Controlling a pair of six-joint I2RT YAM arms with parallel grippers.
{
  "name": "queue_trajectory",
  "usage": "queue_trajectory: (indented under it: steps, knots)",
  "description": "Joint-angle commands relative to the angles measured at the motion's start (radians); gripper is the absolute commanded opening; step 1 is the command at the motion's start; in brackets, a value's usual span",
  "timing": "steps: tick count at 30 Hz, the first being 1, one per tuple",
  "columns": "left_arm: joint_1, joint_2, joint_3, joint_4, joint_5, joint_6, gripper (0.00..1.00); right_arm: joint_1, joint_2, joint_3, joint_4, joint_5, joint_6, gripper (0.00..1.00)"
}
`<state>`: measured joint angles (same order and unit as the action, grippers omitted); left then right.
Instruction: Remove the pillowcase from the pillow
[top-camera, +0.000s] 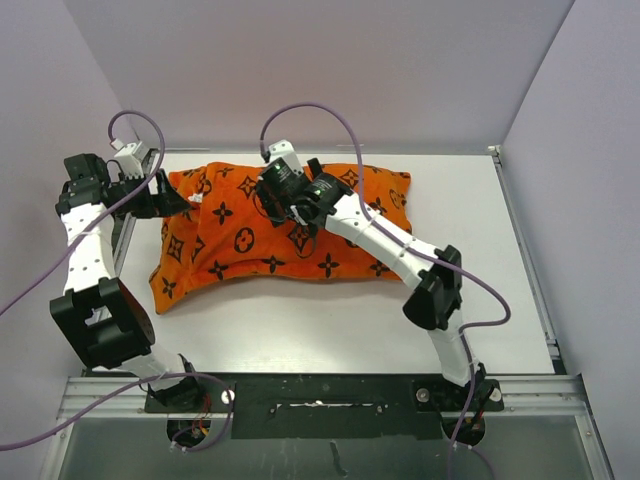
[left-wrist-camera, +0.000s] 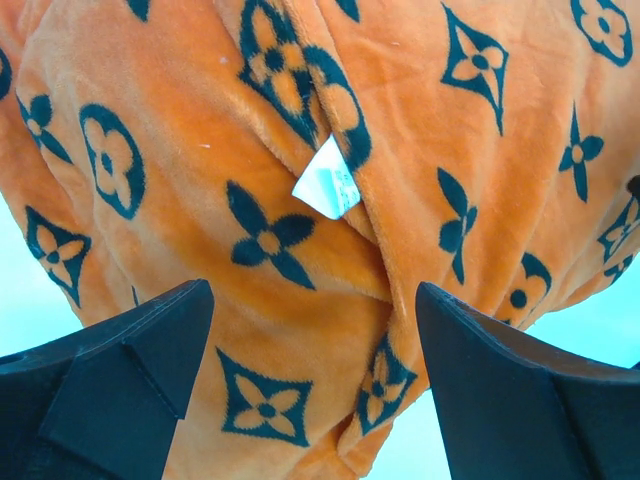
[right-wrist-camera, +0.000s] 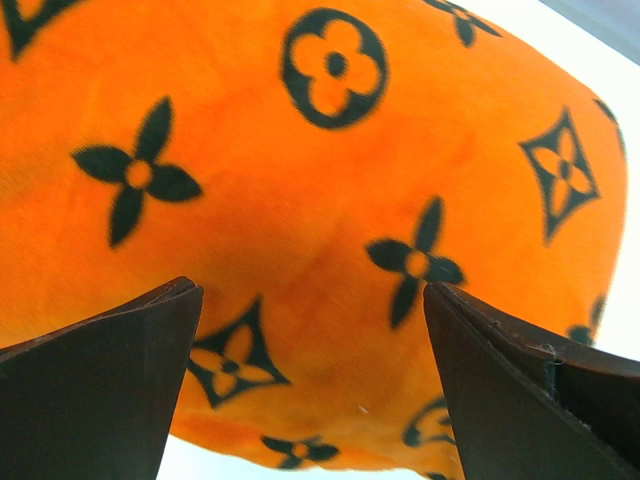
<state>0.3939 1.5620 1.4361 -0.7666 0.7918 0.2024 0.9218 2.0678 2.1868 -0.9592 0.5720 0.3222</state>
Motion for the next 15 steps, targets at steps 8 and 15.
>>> queue_trajectory:
  steps: [8,15]
  knots:
    - [-0.071,0.150,-0.036,0.120,-0.035,-0.135,0.78,-0.013,0.172,0.176,0.069,-0.158,0.040,0.95]
    - [-0.147,0.184,-0.037,0.150,-0.040,-0.177,0.80,-0.030,-0.067,-0.368,0.220,-0.181,0.127,0.74]
